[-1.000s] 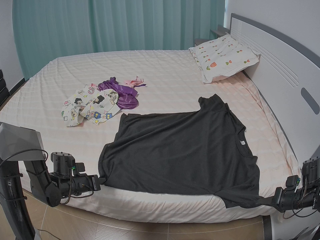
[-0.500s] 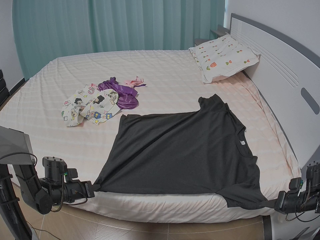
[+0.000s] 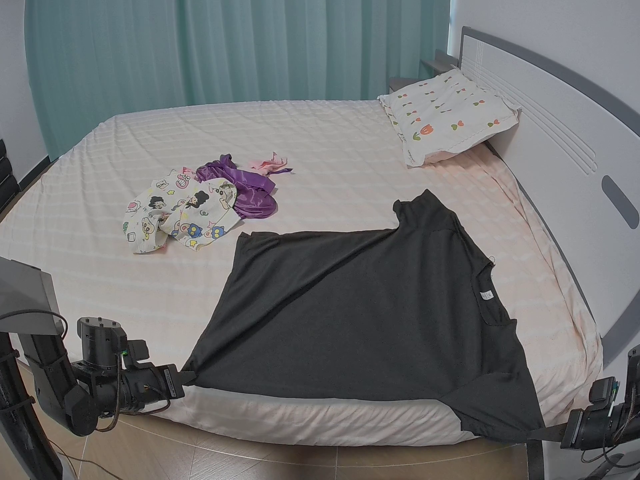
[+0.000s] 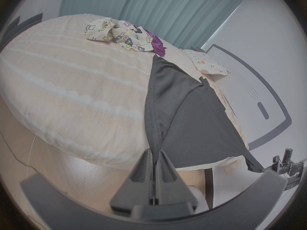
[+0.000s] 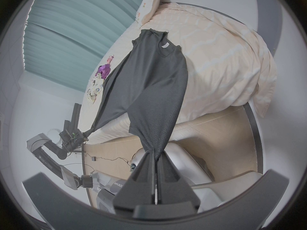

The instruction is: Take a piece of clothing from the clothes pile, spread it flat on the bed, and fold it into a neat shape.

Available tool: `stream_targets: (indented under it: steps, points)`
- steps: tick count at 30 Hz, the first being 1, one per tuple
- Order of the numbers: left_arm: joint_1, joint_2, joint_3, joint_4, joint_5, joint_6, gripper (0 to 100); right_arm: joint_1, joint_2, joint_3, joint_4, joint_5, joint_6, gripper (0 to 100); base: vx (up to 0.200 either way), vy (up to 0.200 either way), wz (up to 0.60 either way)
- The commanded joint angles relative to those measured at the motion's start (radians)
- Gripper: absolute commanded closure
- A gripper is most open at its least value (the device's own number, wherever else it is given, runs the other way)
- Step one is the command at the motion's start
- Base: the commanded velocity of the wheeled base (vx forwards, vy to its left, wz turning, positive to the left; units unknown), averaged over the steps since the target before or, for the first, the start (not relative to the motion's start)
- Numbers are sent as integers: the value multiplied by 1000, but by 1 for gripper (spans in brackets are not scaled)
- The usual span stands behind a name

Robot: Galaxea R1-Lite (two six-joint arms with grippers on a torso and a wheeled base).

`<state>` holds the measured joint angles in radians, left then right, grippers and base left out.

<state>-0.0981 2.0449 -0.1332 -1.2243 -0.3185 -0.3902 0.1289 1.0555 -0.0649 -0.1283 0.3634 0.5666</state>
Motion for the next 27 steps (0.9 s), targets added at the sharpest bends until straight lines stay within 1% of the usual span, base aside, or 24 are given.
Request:
stream_targets:
  steps: [1, 4, 7, 8, 10, 12, 13, 14, 16, 18, 20, 21, 24, 25, 27]
  points:
    - [-6, -34, 7, -6, 7, -39, 100, 20, -94, -38, 24, 0, -1, 100, 0, 0, 0]
    - [-11, -54, -25, -6, 30, -121, 100, 21, -77, -67, 24, 3, -2, 100, 0, 0, 0]
    - [-25, -58, -65, -6, 70, -197, 100, 20, -37, -112, 21, 3, -2, 100, 0, 0, 0]
    - [-26, -58, -66, -6, 72, -200, 100, 20, -34, -113, 19, 3, -2, 100, 0, 0, 0]
    - [-37, -52, -98, -4, 114, -219, 100, 14, 15, -164, 13, 5, -1, 100, 0, 0, 0]
    - [-40, -51, -121, -4, 142, -225, 100, 14, 57, -205, 12, 5, -1, 100, 0, 0, 0]
    - [-40, -51, -123, -4, 144, -225, 100, 14, 60, -208, 12, 5, -1, 100, 0, 0, 0]
    - [-55, -51, -138, -3, 162, -245, 100, 9, 107, -253, 10, 6, 1, 100, 0, 0, 0]
    - [-68, -51, -151, -1, 171, -266, 100, 5, 141, -288, 9, 6, 3, 100, 0, 0, 0]
    - [-97, -58, -178, 11, 188, -300, 100, -20, 207, -362, 9, 6, -2, 100, 0, 0, 0]
    - [-100, -58, -184, 12, 191, -302, 100, -22, 218, -374, 9, 6, -2, 100, 0, 0, 0]
    - [-120, -55, -215, 34, 214, -305, 100, -32, 270, -437, -2, 8, 3, 100, 0, 0, 0]
    - [-138, -57, -272, 108, 257, -315, 100, -51, 325, -497, -25, 6, 6, 100, 0, 0, 0]
    - [-143, -61, -313, 172, 286, -346, 100, -60, 356, -526, -44, 5, 9, 100, 0, 0, 0]
    - [-149, -74, -370, 269, 305, -406, 100, -69, 393, -559, -68, 2, 7, 100, 0, 0, 0]
